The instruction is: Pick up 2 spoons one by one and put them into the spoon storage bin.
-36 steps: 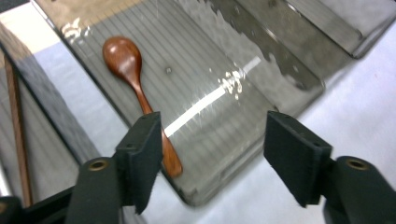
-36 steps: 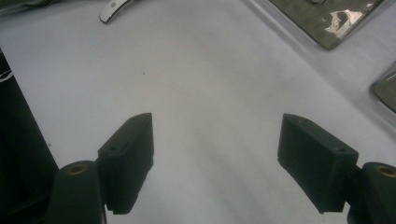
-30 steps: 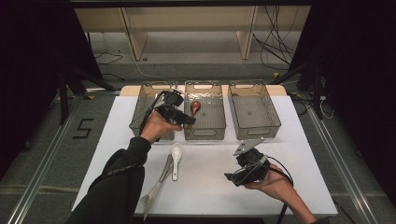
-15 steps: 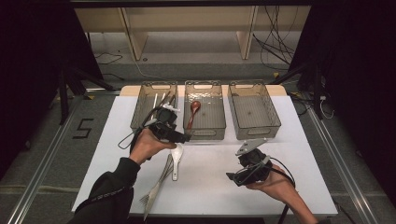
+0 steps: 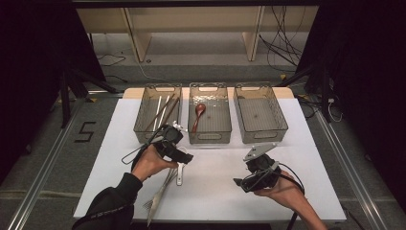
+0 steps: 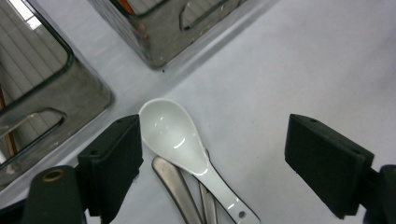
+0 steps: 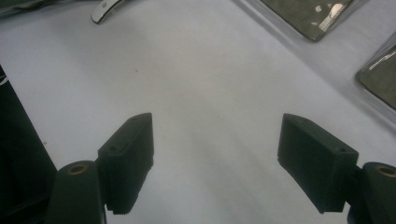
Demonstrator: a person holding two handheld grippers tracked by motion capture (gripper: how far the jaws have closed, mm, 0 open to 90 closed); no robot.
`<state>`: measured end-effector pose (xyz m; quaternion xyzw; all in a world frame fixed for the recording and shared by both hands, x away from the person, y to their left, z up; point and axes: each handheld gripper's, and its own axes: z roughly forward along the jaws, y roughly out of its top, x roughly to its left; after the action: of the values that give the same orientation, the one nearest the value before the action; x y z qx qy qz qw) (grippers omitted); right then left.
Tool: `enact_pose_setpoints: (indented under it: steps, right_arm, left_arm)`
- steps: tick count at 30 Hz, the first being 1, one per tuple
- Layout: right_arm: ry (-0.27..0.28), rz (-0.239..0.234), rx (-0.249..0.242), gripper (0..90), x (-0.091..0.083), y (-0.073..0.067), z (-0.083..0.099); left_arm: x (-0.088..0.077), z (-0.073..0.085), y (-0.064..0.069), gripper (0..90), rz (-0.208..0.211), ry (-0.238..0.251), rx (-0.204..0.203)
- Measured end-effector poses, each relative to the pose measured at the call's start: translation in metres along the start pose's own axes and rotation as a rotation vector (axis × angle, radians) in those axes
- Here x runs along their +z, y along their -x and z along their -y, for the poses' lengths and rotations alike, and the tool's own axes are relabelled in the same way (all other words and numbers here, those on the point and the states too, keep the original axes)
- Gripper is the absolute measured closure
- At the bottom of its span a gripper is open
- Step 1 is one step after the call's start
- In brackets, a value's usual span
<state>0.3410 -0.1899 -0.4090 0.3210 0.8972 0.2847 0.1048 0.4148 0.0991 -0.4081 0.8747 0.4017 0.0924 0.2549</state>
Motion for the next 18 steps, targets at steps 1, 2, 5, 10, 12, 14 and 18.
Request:
enact_pose_setpoints:
  steps: [1, 2, 5, 10, 12, 14, 18]
  right_arm:
    - [0.000, 0.000, 0.000, 27.7, 0.000, 0.000, 0.000]
    - [-0.003, 0.000, 0.005, 27.7, -0.001, 0.000, 0.000]
    - [-0.003, 0.001, 0.005, 27.7, 0.000, 0.000, 0.001]
    - [-0.007, -0.001, 0.005, 27.7, 0.000, 0.000, 0.001]
    - [-0.007, 0.000, 0.002, 27.7, 0.000, -0.001, 0.001]
    - [-0.003, -0.002, -0.003, 27.7, 0.000, -0.001, 0.001]
    - [-0.005, -0.004, -0.007, 27.7, 0.000, -0.001, 0.001]
  left_arm:
    - [0.001, 0.001, 0.001, 18.2, -0.002, -0.007, 0.000]
    - [0.003, 0.003, 0.002, 18.2, -0.005, -0.014, 0.001]
    - [0.009, 0.008, 0.004, 18.1, -0.016, -0.049, 0.008]
    - [0.018, 0.017, 0.007, 17.8, -0.027, -0.093, 0.005]
    - [0.021, 0.019, 0.008, 17.7, -0.026, -0.109, 0.006]
    - [0.023, 0.021, 0.008, 17.7, -0.033, -0.114, 0.007]
    - [0.030, 0.026, 0.007, 17.0, -0.045, -0.144, 0.002]
